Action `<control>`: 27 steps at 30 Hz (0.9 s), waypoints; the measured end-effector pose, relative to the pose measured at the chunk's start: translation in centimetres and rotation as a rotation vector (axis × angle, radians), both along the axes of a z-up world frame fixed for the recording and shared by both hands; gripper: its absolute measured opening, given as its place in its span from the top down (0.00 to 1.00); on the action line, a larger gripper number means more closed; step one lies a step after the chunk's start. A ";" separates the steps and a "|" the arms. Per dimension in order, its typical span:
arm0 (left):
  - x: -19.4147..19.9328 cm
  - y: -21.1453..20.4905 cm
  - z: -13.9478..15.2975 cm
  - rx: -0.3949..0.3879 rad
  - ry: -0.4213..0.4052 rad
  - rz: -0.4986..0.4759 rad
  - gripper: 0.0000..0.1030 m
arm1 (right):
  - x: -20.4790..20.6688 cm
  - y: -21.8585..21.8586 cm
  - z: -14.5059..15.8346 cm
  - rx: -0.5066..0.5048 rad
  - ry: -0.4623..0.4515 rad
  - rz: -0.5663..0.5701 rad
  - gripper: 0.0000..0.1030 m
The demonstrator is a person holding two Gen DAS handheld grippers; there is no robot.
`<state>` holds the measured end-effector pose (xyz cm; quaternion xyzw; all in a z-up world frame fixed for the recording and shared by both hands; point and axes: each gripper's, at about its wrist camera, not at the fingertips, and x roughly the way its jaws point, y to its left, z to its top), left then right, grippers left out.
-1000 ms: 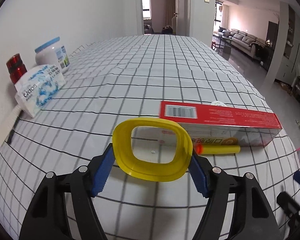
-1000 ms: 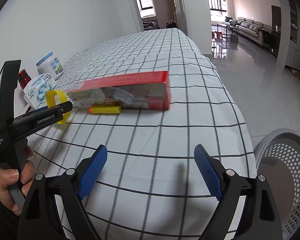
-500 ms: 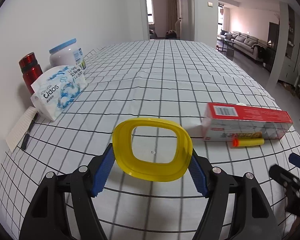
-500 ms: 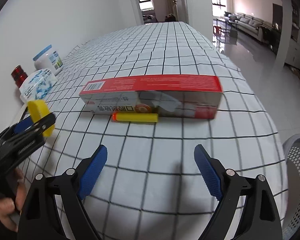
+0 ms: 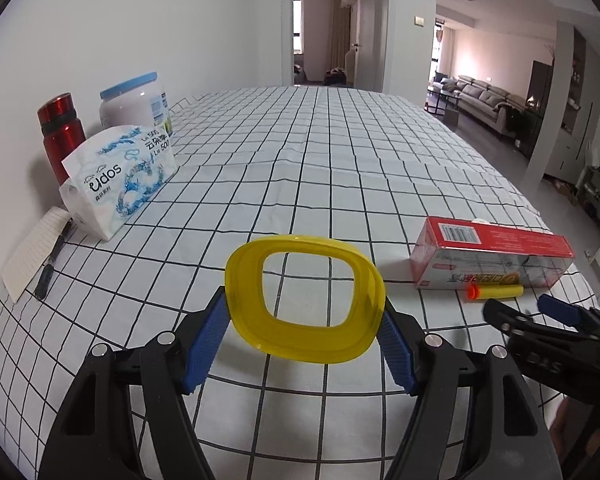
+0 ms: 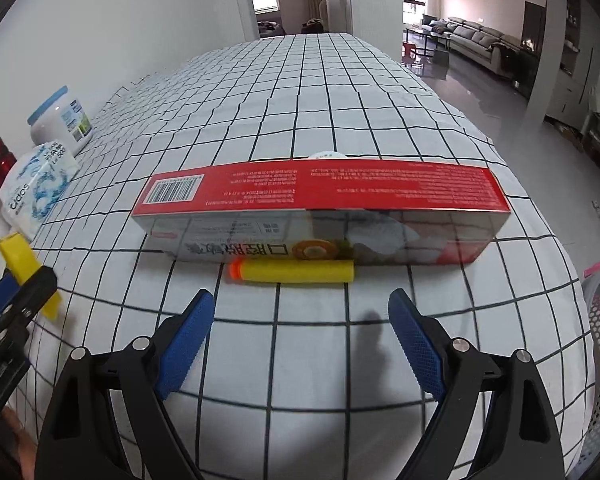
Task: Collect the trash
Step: 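Grasp the yellow foam stick with the right tool while the left tool holds the ring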
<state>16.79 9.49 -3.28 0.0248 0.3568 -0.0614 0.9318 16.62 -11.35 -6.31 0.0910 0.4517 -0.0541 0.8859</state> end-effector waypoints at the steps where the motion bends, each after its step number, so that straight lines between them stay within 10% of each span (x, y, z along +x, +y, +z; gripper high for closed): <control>1: 0.0 0.0 0.1 -0.002 -0.002 -0.002 0.34 | 0.3 0.1 -0.1 -0.004 0.002 -0.004 0.18; 27: -0.2 -0.3 -0.2 -0.006 0.022 -0.039 0.34 | 3.1 2.1 -1.4 -0.093 0.016 -0.040 0.25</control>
